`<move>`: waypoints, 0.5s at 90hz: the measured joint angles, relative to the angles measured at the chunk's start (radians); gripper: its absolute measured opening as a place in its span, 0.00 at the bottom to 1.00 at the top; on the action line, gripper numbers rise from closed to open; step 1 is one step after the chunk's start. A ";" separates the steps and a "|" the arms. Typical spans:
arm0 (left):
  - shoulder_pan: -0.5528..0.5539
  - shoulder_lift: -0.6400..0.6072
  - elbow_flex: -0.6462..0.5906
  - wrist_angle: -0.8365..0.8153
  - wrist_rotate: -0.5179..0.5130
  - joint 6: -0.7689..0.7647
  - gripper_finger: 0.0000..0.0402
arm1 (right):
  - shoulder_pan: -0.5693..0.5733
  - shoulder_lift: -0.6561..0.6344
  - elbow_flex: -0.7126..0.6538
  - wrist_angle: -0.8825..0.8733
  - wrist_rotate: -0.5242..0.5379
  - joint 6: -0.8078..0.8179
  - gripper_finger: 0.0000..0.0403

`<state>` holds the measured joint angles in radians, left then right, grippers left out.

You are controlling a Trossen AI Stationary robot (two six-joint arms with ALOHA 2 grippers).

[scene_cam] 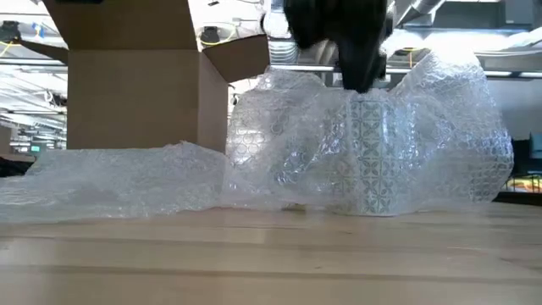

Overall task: Wrap mug
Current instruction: Wrap the green mug with the bubble wrap

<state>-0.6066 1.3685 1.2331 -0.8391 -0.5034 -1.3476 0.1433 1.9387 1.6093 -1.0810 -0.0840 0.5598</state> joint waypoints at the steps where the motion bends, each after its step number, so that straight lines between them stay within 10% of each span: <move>1: -0.001 0.000 0.000 0.000 0.000 0.000 0.00 | -0.002 0.002 -0.003 0.005 0.000 0.000 0.15; 45: -0.001 0.000 0.000 0.011 0.000 0.000 0.00 | -0.004 0.033 -0.106 0.079 0.008 -0.034 0.00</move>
<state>-0.6075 1.3688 1.2331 -0.8281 -0.5037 -1.3474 0.1398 1.9721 1.5036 -1.0023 -0.0758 0.5255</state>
